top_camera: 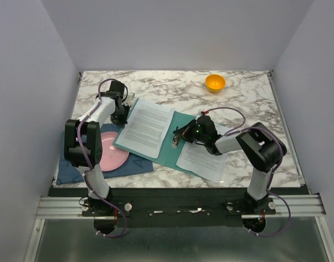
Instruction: Put the files into the folder
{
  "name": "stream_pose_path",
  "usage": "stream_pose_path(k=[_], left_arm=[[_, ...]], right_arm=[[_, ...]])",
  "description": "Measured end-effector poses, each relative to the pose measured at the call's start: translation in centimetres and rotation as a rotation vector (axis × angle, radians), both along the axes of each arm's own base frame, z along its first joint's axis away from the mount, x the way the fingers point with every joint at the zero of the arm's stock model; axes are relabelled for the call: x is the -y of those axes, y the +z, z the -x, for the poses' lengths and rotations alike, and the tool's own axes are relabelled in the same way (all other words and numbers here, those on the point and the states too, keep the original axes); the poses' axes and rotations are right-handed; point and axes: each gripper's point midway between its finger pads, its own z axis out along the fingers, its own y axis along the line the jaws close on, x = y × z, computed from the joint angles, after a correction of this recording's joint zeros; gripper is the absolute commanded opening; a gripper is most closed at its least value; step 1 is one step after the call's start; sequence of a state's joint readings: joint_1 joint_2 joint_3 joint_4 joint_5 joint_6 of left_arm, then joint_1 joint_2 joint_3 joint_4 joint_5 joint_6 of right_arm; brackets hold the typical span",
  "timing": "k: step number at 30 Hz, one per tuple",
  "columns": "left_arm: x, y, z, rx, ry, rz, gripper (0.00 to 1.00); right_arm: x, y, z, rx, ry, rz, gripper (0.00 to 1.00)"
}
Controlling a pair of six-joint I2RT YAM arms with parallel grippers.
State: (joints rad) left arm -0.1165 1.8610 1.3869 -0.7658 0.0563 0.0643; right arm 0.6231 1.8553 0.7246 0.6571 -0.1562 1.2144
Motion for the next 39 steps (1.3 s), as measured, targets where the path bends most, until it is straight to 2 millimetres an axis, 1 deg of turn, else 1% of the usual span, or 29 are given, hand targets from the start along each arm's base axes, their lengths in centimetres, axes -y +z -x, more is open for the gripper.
stream_pose_path(k=[3,8,10,14,16,17,18,19,21,22,24,27,29,31,32,34,36,39], left_arm=[[0.1,1.0,1.2,0.013,-0.034,0.000,0.15],[0.3,2.0,3.6,0.003,-0.097,-0.013,0.15],[0.4,2.3,4.4,-0.002,-0.119,-0.018,0.15],[0.5,3.0,5.8,-0.011,-0.155,-0.026,0.15],[0.7,3.4,6.4,-0.010,-0.179,-0.029,0.15],[0.9,3.7,6.8,-0.008,-0.196,-0.029,0.15],[1.1,3.8,7.1,-0.010,-0.208,-0.028,0.15],[1.5,3.9,7.5,-0.012,-0.226,-0.025,0.15],[2.2,3.8,8.3,-0.022,-0.264,-0.022,0.15],[2.4,3.7,8.7,-0.031,-0.275,-0.021,0.15],[2.9,3.4,9.3,-0.048,-0.297,-0.019,0.15],[3.3,3.5,9.7,-0.057,-0.313,-0.018,0.16],[3.6,3.9,9.5,-0.048,-0.318,-0.016,0.16],[4.0,4.5,9.1,-0.030,-0.321,-0.012,0.16],[4.6,5.1,8.6,-0.014,-0.329,-0.009,0.16],[5.8,6.0,7.9,0.020,-0.344,0.000,0.16],[7.1,6.6,7.4,0.043,-0.365,0.008,0.16],[8.7,6.4,7.2,0.047,-0.392,0.015,0.16]], right_arm=[[0.9,0.8,-1.4,0.015,-0.040,-0.034,0.01],[1.6,1.9,-2.4,0.028,-0.064,-0.103,0.01],[1.8,2.0,-2.7,0.030,-0.066,-0.120,0.01],[2.6,1.5,-3.3,0.010,-0.067,-0.125,0.00],[3.3,1.4,-3.8,-0.005,-0.070,-0.123,0.05],[3.7,1.5,-4.1,-0.006,-0.071,-0.122,0.09],[4.1,1.6,-4.4,-0.004,-0.069,-0.120,0.17],[4.7,1.7,-4.6,-0.004,-0.071,-0.113,0.20],[5.7,1.7,-4.4,-0.012,-0.064,-0.068,0.26],[6.4,2.0,-4.2,-0.009,-0.064,-0.033,0.27],[7.6,3.2,-3.8,0.009,-0.062,0.047,0.31],[9.5,6.6,-3.1,0.076,-0.077,0.163,0.43],[11.5,8.7,-2.5,0.114,-0.123,0.252,0.44],[13.6,9.3,-1.8,0.111,-0.175,0.343,0.45],[14.7,9.0,-1.3,0.091,-0.201,0.390,0.45],[17.1,7.4,0.0,0.022,-0.244,0.482,0.45],[19.5,5.2,1.4,-0.057,-0.279,0.560,0.45],[23.3,1.1,4.5,-0.204,-0.317,0.654,0.45]])
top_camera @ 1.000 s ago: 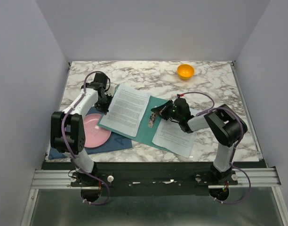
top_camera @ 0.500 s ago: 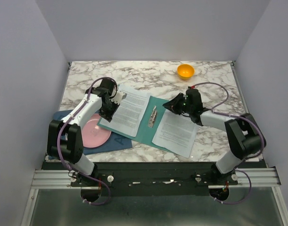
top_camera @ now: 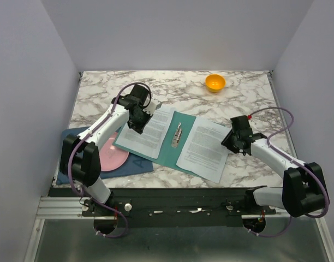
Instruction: Put the files into the folder
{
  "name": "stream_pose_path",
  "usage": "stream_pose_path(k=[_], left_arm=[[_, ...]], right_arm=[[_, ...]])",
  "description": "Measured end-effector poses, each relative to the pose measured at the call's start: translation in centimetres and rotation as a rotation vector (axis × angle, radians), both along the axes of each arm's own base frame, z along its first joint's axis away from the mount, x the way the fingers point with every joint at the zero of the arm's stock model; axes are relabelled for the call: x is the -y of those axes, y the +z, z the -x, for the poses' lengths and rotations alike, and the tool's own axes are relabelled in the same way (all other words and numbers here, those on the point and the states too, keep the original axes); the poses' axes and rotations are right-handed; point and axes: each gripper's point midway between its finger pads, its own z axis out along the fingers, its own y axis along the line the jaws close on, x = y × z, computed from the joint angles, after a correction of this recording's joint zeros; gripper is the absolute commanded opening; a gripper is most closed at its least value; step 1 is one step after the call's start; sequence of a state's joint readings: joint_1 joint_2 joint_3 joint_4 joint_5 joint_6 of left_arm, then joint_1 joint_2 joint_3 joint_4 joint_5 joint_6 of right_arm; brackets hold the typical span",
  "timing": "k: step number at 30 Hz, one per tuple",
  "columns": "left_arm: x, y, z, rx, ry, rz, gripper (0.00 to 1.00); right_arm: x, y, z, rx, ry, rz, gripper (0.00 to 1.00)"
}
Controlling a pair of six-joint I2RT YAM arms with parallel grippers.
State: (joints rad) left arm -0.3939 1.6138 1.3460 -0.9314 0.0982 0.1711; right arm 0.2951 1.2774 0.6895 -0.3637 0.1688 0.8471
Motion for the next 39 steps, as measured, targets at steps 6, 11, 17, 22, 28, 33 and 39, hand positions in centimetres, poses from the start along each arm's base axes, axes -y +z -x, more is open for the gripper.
stream_pose_path(k=[6,11,17,22,28,33,39], left_arm=[[1.3,-1.7,-0.2,-0.044,-0.008,-0.014,0.16],[3.1,-2.3,-2.2,-0.029,-0.015,-0.020,0.16],[6.3,-3.6,-3.8,-0.008,-0.058,-0.024,0.16],[8.1,-5.6,-4.1,-0.027,-0.085,-0.038,0.16],[10.0,-7.6,-3.5,-0.051,-0.124,-0.051,0.16],[11.2,-8.5,-2.6,-0.059,-0.158,-0.056,0.16],[11.3,-9.8,-1.5,-0.078,-0.165,-0.064,0.16]], right_arm=[[4.3,-3.9,4.6,-0.157,-0.085,0.057,0.45],[4.6,-3.5,4.5,-0.143,-0.084,0.053,0.40],[3.8,-4.1,4.2,-0.155,-0.038,0.022,0.26],[2.8,-4.1,3.5,-0.133,0.001,-0.014,0.13],[2.0,-3.9,3.2,-0.114,0.042,-0.046,0.01],[0.9,-3.5,2.8,-0.092,0.086,-0.093,0.01],[-0.2,-3.1,2.1,-0.073,0.126,-0.140,0.01]])
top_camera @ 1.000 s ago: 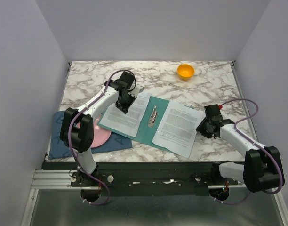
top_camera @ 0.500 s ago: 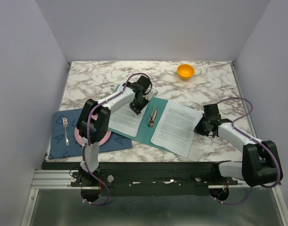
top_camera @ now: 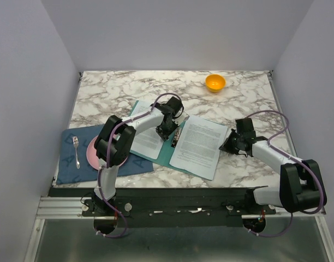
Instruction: Put the files into the folder
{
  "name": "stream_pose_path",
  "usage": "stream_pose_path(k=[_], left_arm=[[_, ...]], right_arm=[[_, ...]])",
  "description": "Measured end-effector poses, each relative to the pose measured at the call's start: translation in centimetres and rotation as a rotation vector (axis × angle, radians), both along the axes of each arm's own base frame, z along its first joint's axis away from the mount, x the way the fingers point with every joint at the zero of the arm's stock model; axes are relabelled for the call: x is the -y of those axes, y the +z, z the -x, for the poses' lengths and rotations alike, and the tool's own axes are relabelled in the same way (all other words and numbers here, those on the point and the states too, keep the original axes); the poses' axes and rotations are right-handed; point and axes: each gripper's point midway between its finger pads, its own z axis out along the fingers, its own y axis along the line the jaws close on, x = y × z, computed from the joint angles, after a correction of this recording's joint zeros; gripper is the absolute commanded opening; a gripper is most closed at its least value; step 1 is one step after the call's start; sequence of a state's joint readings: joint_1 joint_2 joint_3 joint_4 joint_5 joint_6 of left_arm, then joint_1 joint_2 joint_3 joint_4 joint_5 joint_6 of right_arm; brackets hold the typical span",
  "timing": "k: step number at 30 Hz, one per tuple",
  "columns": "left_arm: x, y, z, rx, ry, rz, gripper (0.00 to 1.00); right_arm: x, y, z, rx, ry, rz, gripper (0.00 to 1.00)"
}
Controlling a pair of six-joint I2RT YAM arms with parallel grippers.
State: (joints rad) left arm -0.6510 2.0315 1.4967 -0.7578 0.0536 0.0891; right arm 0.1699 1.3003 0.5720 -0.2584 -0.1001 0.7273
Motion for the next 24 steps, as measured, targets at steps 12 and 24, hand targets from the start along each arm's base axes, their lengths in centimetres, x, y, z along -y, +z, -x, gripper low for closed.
stream_pose_path(k=[12,24], left_arm=[[0.2,-0.2,0.3,0.008,0.004,0.016,0.16],[0.2,-0.2,1.5,0.000,-0.008,0.026,0.16]], right_arm=[[-1.4,0.0,-0.6,0.003,0.049,-0.035,0.01],[-2.2,0.1,-0.7,0.007,0.073,-0.054,0.12]])
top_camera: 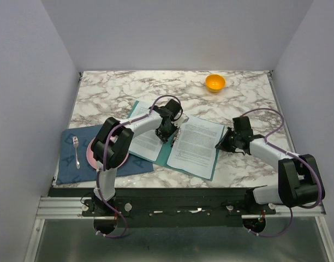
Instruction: Put the files into the folder
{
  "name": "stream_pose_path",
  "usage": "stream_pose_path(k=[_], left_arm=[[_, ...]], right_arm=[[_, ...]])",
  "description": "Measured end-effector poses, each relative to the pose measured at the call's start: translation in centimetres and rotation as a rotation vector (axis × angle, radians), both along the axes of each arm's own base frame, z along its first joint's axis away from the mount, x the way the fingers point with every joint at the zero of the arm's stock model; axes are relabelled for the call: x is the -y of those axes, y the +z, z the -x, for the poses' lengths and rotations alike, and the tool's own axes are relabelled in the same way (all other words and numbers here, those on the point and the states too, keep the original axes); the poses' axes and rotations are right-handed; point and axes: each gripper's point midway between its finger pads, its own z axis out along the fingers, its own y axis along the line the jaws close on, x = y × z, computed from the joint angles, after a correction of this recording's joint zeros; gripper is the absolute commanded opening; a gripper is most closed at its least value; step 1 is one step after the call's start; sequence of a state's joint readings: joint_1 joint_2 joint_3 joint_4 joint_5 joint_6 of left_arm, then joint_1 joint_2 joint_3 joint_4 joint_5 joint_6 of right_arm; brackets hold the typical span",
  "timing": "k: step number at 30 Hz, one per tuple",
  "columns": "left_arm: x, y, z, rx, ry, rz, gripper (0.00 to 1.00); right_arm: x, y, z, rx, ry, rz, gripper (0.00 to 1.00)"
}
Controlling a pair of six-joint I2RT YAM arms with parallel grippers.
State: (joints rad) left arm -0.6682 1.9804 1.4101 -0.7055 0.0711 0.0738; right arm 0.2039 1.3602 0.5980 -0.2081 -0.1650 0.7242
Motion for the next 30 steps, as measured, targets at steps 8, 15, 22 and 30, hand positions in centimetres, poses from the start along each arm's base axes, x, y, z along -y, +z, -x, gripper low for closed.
stream_pose_path(k=[8,15,22,30], left_arm=[[-0.3,0.9,0.4,-0.018,0.000,-0.014,0.17],[-0.2,5.6,-2.3,0.072,0.025,0.030,0.23],[-2.7,7.8,-5.8,0.161,0.118,0.030,0.26],[-6.0,4.0,-8.7,0.136,0.242,-0.062,0.25]], right_arm=[[-0.1,0.1,0.1,-0.001,0.012,-0.003,0.33],[0.0,1.5,0.3,-0.005,0.031,0.013,0.36],[-1.1,6.3,-1.1,0.119,0.094,-0.032,0.39],[-7.1,9.7,-6.9,0.247,0.249,-0.292,0.38]])
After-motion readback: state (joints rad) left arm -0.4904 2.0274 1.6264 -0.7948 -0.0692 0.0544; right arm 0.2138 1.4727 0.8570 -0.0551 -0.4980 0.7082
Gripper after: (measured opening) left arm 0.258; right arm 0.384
